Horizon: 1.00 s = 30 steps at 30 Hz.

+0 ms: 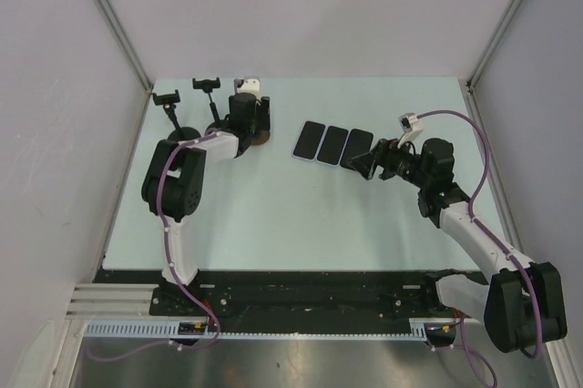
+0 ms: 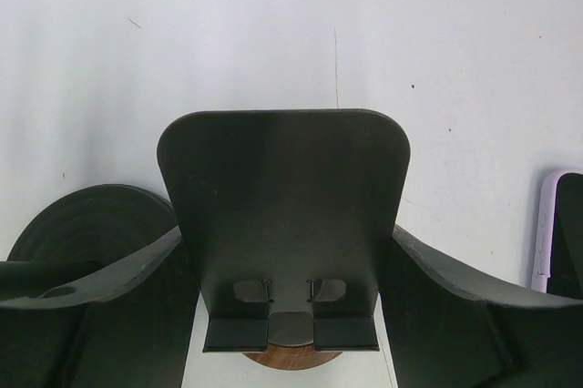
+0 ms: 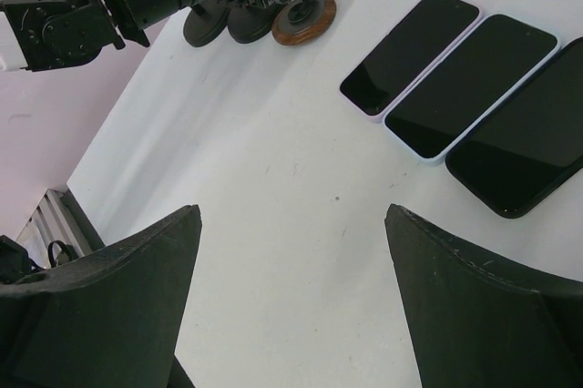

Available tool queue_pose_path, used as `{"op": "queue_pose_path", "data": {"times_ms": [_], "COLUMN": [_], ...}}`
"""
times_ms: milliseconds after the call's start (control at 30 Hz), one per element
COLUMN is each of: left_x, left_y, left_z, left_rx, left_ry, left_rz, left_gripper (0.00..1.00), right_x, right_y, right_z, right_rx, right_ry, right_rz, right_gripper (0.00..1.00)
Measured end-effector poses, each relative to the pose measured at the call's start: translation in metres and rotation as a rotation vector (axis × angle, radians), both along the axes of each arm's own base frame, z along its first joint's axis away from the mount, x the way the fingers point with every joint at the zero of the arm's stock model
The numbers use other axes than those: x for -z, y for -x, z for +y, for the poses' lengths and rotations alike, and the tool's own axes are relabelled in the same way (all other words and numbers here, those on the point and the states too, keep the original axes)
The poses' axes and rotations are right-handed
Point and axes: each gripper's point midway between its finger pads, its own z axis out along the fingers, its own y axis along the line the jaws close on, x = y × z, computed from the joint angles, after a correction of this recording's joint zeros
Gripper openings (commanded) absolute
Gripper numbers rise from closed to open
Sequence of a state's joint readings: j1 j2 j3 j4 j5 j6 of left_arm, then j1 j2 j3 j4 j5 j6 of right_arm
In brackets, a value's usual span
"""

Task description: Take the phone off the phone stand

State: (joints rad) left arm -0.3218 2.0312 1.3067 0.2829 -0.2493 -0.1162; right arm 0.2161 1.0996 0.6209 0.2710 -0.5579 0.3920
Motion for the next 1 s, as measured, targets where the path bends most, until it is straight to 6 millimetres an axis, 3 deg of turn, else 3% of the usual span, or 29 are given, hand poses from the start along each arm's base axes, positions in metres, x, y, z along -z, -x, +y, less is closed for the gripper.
{"op": "queue_pose_path", "data": {"times_ms": [133, 467, 733, 900, 1000], "left_x": [0.0, 0.002, -0.009, -0.035, -0.06], "left_y": [0.0, 0.002, 0.011, 0.028, 0.048], "left_z": [0.0, 0.0, 0.001, 0.002, 0.003], "left_rx": [0.0, -0.005, -0.002, -0.01, -0.01], "left_ry": [0.0, 0.017, 0.041, 0.104, 0.174], "left_rz": [0.001, -0.005, -0.017, -0.049, -0.08], "left_gripper": [0.66, 1.0, 1.0, 1.0, 1.0], "right_x": [0.0, -0.001, -0.009, -0.031, -0.046], "right_y": [0.0, 0.0, 0.003, 0.009, 0.011], "right_z": [0.0, -0.002, -0.004, -0.014, -0.029], "right_rx": [-0.003, -0.004, -0.001, 0.036, 0.1], "right_ry": [-0.002, -0.004, -0.009, -0.023, -0.032], "right_rz": [0.0, 0.0, -0.025, -0.077, -0.115], "right_gripper": [0.87, 0.87, 0.88, 0.89, 0.91]}}
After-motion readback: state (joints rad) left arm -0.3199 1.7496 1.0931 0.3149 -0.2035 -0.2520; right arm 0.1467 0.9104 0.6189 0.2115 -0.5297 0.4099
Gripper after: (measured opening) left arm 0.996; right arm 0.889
